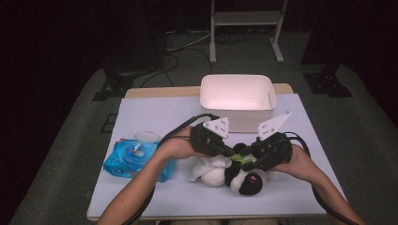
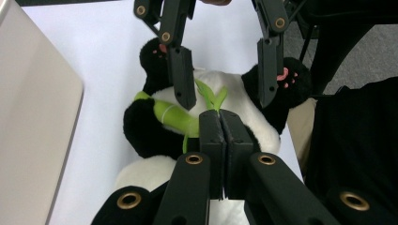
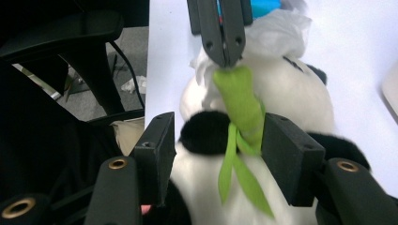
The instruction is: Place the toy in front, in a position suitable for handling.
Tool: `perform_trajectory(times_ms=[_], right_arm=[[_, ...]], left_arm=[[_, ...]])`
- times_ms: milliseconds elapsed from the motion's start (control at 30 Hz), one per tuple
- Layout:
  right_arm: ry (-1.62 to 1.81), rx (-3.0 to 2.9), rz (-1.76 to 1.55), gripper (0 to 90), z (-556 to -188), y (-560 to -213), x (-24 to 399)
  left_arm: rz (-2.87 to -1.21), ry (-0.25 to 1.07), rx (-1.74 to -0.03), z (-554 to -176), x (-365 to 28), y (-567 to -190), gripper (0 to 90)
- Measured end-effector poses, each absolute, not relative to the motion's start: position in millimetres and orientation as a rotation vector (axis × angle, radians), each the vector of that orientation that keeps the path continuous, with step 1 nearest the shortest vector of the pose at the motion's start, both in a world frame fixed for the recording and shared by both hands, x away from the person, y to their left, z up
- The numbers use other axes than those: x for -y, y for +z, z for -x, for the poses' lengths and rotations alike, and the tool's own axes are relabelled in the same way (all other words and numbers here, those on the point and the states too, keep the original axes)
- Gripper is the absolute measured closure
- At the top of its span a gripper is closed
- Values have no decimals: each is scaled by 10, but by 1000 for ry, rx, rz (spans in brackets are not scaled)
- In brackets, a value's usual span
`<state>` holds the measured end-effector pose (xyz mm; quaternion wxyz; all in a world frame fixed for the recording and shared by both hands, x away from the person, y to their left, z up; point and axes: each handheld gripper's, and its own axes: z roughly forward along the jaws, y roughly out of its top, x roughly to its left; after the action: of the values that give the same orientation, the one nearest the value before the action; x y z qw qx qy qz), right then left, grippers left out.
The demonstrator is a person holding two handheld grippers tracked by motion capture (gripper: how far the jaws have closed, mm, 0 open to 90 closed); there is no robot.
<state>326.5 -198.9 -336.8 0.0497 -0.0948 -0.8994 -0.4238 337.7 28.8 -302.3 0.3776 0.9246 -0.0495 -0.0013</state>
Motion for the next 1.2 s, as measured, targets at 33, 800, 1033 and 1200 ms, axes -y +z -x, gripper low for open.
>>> perform_trajectory(times_ms=[33,800,1033,1200], right_arm=[[-1291,2740,285,443,-3269,-3367,1958],[-1259,2767,223,750,-3315,-3470,1651],[-1239,2780,212,750,-3307,-3466,1656],[-1220,2774,214,739,-3309,-3456,1662]], left_arm=[[-2361,-4,127,-3374,-297,-3025,890],[-2339,-20,82,-3349,-484,-3064,815],[-2345,-27,51,-3351,-577,-3111,796],[-2365,-28,54,-3355,-598,-3161,892]])
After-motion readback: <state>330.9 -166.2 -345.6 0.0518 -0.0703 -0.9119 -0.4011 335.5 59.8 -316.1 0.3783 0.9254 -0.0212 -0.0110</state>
